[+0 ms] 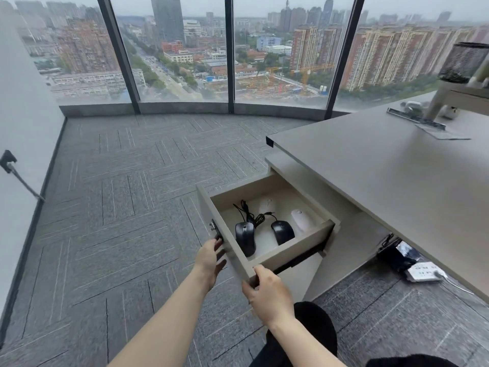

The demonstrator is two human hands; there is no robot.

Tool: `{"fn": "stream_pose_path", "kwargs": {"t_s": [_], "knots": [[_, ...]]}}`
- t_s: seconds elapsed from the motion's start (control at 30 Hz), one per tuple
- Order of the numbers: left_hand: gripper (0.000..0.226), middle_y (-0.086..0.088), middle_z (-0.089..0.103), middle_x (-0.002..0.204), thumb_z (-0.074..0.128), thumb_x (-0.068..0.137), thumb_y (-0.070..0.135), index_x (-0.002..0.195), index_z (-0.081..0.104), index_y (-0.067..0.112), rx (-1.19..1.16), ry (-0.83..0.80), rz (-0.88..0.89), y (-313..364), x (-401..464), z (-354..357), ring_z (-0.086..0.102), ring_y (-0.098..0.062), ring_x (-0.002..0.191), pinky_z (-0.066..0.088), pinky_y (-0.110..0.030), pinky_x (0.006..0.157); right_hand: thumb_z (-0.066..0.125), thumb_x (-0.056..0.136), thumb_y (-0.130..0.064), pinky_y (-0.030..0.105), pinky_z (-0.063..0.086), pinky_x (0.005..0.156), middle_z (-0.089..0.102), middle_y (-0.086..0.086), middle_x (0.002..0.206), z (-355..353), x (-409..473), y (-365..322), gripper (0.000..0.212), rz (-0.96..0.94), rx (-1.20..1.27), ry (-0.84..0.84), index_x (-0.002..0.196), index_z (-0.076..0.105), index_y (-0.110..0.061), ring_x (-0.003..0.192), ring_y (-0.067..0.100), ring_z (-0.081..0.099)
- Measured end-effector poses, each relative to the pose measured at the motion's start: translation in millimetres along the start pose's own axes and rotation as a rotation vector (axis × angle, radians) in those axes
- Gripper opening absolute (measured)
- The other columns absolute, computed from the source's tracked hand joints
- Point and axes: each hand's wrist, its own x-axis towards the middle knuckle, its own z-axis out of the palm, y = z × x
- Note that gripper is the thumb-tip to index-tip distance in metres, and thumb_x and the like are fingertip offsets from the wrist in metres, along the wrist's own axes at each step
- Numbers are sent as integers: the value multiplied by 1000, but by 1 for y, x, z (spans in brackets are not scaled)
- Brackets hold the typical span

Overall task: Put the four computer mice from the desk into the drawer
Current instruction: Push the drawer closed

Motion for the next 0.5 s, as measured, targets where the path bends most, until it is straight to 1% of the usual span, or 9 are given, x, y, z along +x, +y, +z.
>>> {"fn": "stream_pose_path", "kwargs": {"t_s": [0.13,0.23,0.3,0.4,0.43,0.5], "knots": [[43,1,57,132,32,97,29,136,51,20,15,-33,-12,1,11,42,52,-22,123,41,-35,93,51,90,-46,37,50,63,65,-6,87,-22,17,24,23,51,-2,56,86,52,-23,74,17,61],[41,3,57,129,34,97,29,133,51,22,39,-57,-21,0,19,71,52,-21,122,41,-36,96,53,92,-43,38,50,62,64,-3,87,-38,28,42,24,103,17,80,84,52,-21,74,19,60],[41,2,57,130,35,97,29,134,51,22,60,-81,-27,1,23,88,51,-22,124,40,-37,99,53,92,-43,35,45,55,64,-3,83,-49,35,52,24,142,30,105,78,49,-24,70,18,60],[41,3,55,124,34,98,27,138,46,23,84,-121,-36,1,33,114,50,-23,125,40,-40,102,56,91,-45,26,35,46,66,-3,76,-63,44,67,30,205,75,171,67,43,-32,63,13,57],[41,3,55,124,35,99,27,138,46,22,78,-130,-35,2,34,120,50,-24,125,40,-41,104,57,90,-46,26,35,45,66,-3,75,-66,45,69,31,227,96,191,66,43,-33,62,12,57],[41,1,55,128,35,99,26,138,47,21,80,-145,-46,2,40,135,50,-25,126,39,-43,106,60,87,-50,30,43,50,67,-6,74,-73,51,78,26,288,156,242,71,52,-32,65,14,60]]}}
